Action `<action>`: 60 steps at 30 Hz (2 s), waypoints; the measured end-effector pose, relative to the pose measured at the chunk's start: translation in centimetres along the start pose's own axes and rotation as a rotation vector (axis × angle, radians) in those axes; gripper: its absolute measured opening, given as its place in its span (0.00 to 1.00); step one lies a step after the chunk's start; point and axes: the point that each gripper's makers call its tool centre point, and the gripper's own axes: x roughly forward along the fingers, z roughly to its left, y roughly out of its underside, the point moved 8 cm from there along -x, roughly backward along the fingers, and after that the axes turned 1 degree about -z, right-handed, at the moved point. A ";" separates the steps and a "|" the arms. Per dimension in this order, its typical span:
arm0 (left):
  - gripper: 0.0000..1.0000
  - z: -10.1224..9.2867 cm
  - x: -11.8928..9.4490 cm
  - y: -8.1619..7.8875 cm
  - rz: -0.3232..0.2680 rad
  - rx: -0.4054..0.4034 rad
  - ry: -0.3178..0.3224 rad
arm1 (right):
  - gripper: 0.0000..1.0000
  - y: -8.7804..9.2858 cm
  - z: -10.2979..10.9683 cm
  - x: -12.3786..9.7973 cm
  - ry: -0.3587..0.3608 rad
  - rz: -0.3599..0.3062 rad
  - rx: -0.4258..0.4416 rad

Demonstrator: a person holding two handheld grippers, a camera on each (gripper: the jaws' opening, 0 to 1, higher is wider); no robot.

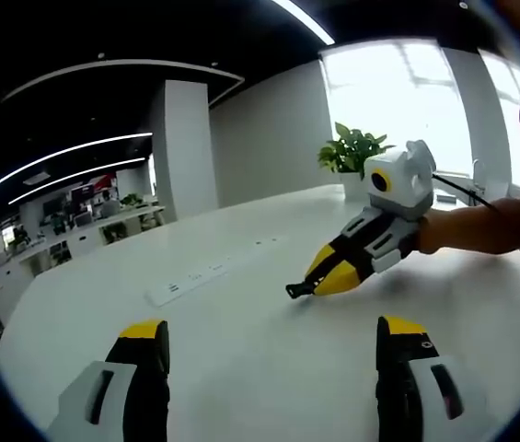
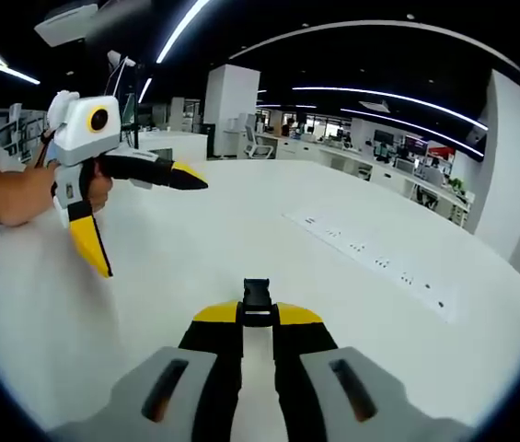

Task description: Snap the two parts of the plastic buckle together until the buckle closes and remains connected.

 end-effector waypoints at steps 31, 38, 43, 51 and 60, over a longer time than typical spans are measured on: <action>0.96 0.2 0.4 0.2 0.001 -0.015 0.007 | 0.10 -0.4 -0.6 1.1 -0.052 0.040 -0.037; 0.96 0.2 0.5 0.5 0.006 -0.019 0.010 | 0.10 -0.2 -0.5 1.5 -0.100 0.036 -0.044; 0.96 0.3 0.6 0.6 0.007 -0.021 0.011 | 0.10 0.0 -0.5 1.9 -0.142 0.042 -0.053; 0.96 0.3 0.6 0.7 0.009 -0.022 0.013 | 0.11 0.1 -0.6 2.1 -0.158 0.050 -0.039; 0.96 0.3 0.6 0.6 0.006 -0.021 0.014 | 0.37 -0.7 -0.4 2.3 -0.186 -0.068 -0.029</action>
